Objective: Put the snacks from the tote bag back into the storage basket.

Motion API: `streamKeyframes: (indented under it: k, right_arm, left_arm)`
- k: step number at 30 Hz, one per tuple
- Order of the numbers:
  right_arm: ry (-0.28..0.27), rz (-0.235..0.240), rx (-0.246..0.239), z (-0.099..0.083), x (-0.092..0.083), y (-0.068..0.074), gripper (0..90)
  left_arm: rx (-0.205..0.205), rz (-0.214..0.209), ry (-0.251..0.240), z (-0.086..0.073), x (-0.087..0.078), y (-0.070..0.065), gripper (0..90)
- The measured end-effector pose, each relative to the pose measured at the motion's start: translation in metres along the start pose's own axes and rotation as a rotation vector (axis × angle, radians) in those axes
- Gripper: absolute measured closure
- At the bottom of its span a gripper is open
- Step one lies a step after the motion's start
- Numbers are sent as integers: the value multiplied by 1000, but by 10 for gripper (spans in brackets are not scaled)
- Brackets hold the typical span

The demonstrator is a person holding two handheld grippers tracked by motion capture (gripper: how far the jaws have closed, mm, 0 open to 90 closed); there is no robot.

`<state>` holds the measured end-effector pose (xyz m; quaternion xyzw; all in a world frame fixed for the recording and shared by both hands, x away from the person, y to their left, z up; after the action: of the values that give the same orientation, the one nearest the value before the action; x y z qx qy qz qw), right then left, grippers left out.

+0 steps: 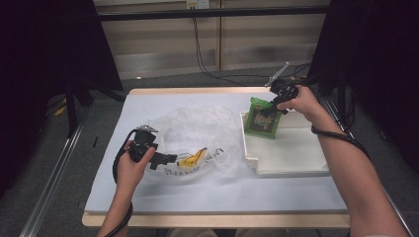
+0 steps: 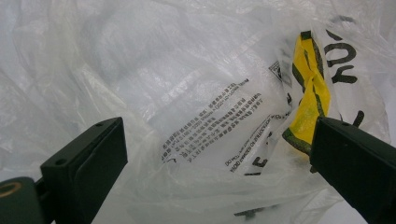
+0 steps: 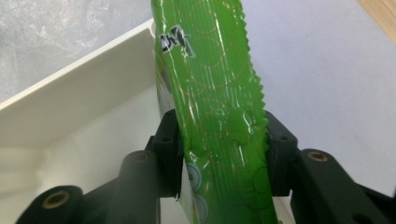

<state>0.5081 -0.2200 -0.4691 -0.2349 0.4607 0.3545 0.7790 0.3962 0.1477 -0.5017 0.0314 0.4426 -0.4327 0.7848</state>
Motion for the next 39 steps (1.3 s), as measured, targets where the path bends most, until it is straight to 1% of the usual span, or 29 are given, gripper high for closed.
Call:
streamKeyframes:
  k: [2,3,5,8,13,14,17,18,19,20,22,25,26,27,29,30,33,34,36,37,38,39]
  right_arm:
    - [0,-8,18,1,-1,-1,511]
    - [-4,-15,16,1,-1,-2,497]
    - [-7,-18,25,3,-2,-2,444]
    - [-5,-19,23,4,-5,-1,408]
    - [-13,-32,47,10,-15,-2,345]
    - [-13,-35,44,10,-18,-2,334]
    - [-13,-40,58,12,-24,-1,301]
    - [-15,-37,55,12,-26,0,300]
    - [-14,-39,61,12,-28,0,294]
    - [-15,-41,66,11,-30,0,284]
    - [-14,-44,76,11,-33,1,279]
    - [-19,-44,77,10,-40,1,266]
    - [-25,-44,79,11,-43,1,267]
    - [-27,-42,92,10,-45,1,266]
    - [-31,-41,92,9,-48,2,265]
    - [-27,-41,92,8,-49,2,264]
    - [-23,-42,94,5,-53,4,263]
    - [-23,-41,94,3,-54,5,263]
    - [-25,-41,94,1,-56,6,261]
    - [-28,-39,94,-1,-57,7,261]
    - [-24,-39,96,-2,-59,8,261]
    - [-22,-42,94,-4,-60,9,260]
  left_arm:
    - [-6,2,-5,0,0,0,40]
    - [1,0,3,0,0,0,39]
    - [-2,0,-2,0,0,0,39]
    - [5,-1,1,1,-1,0,39]
    - [14,-10,7,1,-1,-2,39]
    - [15,-14,10,2,-1,-2,39]
    - [13,-15,2,3,0,-3,39]
    - [14,-19,2,3,0,-4,39]
    - [6,-13,-12,5,0,-4,39]
    - [18,-16,-3,4,-1,-3,39]
    - [11,-26,-5,5,-2,-5,39]
    - [17,-26,-9,6,-1,-6,39]
    - [27,-19,-5,6,-1,-5,39]
    - [20,-25,-10,7,-1,-6,39]
    - [18,-26,-16,8,-1,-8,39]
    - [30,-26,-6,7,-1,-8,39]
    - [21,-28,-10,8,2,-9,39]
    - [26,-30,-4,8,2,-9,39]
    - [24,-31,-9,10,2,-10,39]
    - [37,-30,-7,11,2,-10,39]
    - [40,-32,-7,12,2,-12,39]
    - [33,-34,-15,13,2,-13,39]
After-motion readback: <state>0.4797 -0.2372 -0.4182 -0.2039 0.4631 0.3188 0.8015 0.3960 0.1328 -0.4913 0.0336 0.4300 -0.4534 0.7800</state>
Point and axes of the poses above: each handheld gripper's, and its own axes: x roughly forward along the jaws, z roughly out of its top, y roughly to its left, the point moved 10 cm from there along x, roughly forward along the jaws, and after that the axes turned 8 degrees about -z, right-handed, at the moved point
